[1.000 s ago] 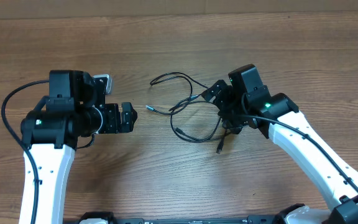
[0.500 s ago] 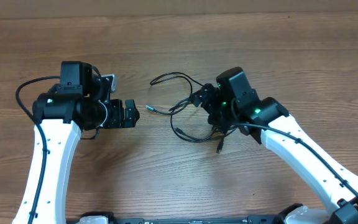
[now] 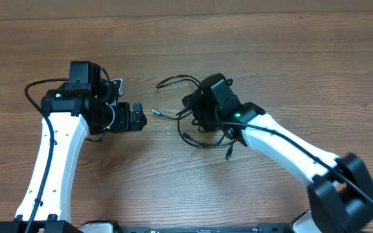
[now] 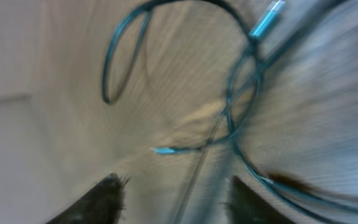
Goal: Untangle cables
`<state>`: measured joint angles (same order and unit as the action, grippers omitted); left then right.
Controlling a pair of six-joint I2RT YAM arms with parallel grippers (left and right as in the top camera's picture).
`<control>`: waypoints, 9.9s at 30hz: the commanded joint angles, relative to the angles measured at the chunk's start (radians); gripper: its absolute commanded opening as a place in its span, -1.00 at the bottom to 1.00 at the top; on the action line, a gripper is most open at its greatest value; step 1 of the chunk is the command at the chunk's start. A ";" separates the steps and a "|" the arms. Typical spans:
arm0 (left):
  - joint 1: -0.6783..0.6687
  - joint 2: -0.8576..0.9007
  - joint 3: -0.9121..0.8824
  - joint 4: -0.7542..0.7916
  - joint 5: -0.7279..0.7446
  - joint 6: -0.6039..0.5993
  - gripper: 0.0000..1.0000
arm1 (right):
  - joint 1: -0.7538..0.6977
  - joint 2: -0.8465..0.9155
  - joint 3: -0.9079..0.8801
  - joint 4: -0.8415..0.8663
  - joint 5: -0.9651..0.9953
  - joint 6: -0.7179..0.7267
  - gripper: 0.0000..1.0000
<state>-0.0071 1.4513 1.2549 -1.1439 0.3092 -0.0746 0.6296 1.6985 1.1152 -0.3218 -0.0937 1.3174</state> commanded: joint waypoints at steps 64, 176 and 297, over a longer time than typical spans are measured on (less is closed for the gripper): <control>-0.013 -0.049 -0.001 0.115 0.373 0.106 0.99 | -0.094 -0.231 0.150 0.076 -0.224 -0.427 -0.92; -0.190 -0.021 0.215 0.871 0.660 -0.202 -0.92 | -0.178 -0.227 0.139 -0.360 0.336 -1.087 0.94; -0.177 -0.097 0.222 0.369 0.125 -0.654 0.99 | -1.234 0.465 0.778 0.020 0.344 -1.457 -0.93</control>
<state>-0.1772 1.3518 1.4612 -0.7769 0.4419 -0.7509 -0.5888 2.1883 1.7618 -0.3420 0.1390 -0.1349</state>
